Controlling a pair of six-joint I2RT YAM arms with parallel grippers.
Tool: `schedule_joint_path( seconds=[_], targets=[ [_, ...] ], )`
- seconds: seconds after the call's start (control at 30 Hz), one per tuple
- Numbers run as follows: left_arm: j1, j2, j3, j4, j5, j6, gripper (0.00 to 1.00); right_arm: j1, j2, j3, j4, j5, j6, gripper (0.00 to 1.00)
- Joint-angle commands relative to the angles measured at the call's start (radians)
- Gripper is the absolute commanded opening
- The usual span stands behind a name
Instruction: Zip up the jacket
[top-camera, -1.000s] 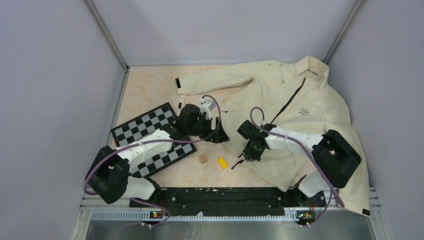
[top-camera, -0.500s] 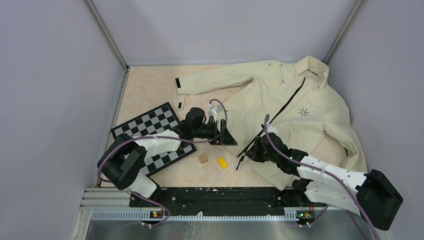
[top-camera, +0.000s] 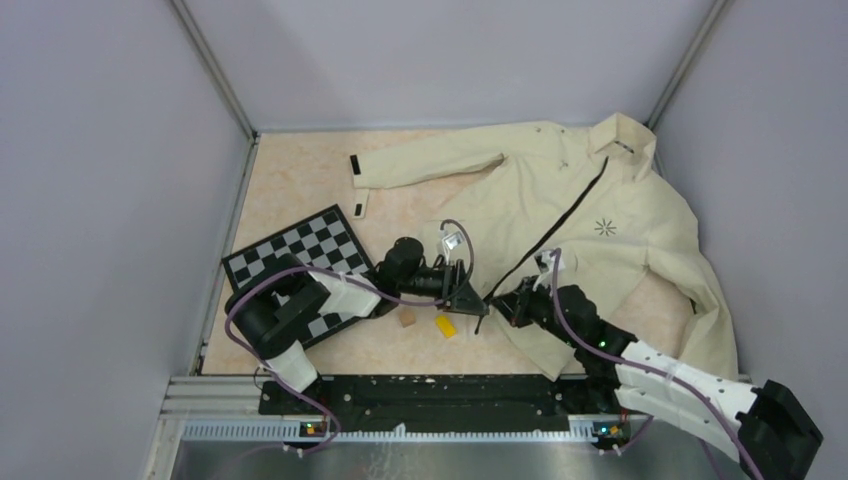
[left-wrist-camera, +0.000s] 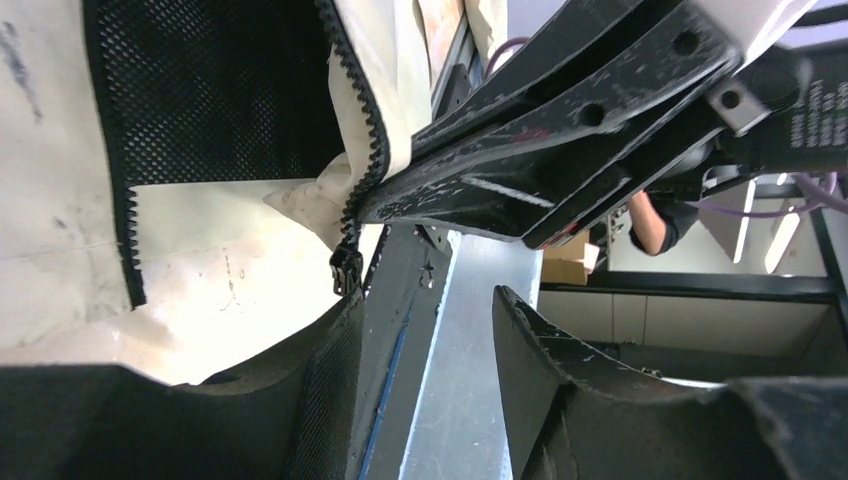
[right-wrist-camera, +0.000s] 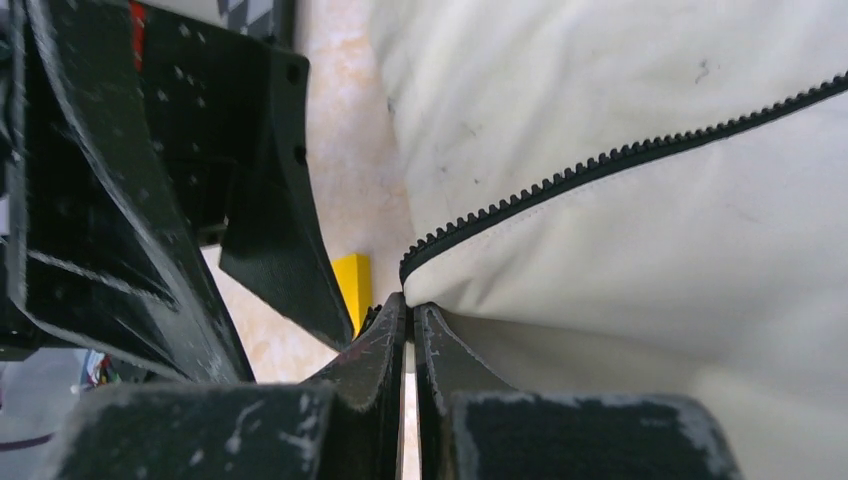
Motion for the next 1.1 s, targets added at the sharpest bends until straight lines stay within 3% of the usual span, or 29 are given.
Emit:
schedule_joint_path(
  seconds=[0.0,0.27,0.57,0.77,0.9,1.07],
  targets=[
    [-0.050,-0.004,0.014,0.019,-0.054,0.058,0.55,-0.001,-0.075,-0.016,0.074,-0.007,0.020,0.00],
    [-0.069,-0.040,0.102,-0.235,-0.174,0.245,0.55,-0.003,-0.126,-0.043,0.063,-0.031,0.051,0.00],
    [-0.068,-0.004,0.088,-0.127,-0.163,0.201,0.45,-0.003,-0.133,-0.038,0.060,-0.039,0.056,0.00],
    [-0.067,-0.022,0.089,-0.156,-0.164,0.212,0.46,-0.004,-0.142,-0.024,0.031,-0.034,0.056,0.00],
    [-0.069,0.018,0.050,-0.004,-0.113,0.135,0.39,-0.004,-0.159,-0.012,0.013,-0.029,0.060,0.00],
    [-0.071,0.040,0.035,0.052,-0.109,0.113,0.18,-0.003,-0.162,0.003,-0.029,-0.022,0.073,0.00]
  ],
)
